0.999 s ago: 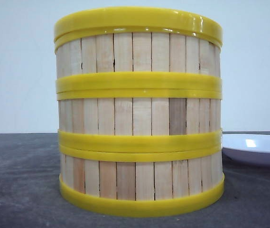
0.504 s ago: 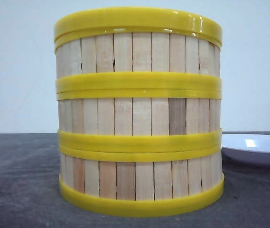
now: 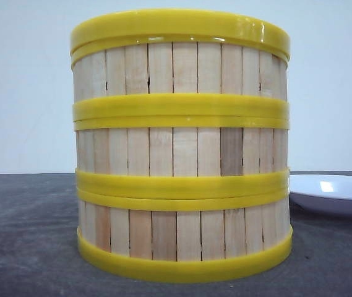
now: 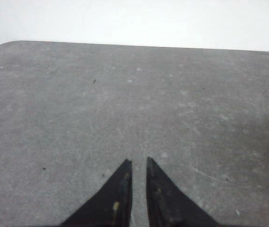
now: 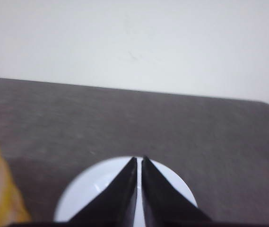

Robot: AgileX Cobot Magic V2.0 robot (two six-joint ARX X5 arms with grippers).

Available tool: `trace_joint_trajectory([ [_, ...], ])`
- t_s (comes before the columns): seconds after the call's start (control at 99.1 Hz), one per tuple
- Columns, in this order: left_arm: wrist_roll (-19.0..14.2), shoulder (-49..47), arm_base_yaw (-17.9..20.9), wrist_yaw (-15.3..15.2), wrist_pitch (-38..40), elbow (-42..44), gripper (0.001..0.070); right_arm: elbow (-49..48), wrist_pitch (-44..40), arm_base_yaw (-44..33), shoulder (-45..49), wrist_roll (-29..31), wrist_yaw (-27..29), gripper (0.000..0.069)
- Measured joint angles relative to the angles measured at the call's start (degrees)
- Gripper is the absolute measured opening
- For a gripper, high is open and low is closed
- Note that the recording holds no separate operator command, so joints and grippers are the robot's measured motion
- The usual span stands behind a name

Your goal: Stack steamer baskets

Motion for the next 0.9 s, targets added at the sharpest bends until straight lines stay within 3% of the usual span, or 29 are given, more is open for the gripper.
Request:
trace_joint_trajectory([
  [0.474,0.0,0.0,0.0,0.0,0.0,0.0,0.0028,-26.0,7.7,-3.5,-19.2,3.6,-0.2,0.0009],
  [0.898,0.0,0.0,0.0,0.0,0.0,0.0,0.0028,-28.3,6.9,-3.5,-22.6,4.4,-0.2,0.0009],
])
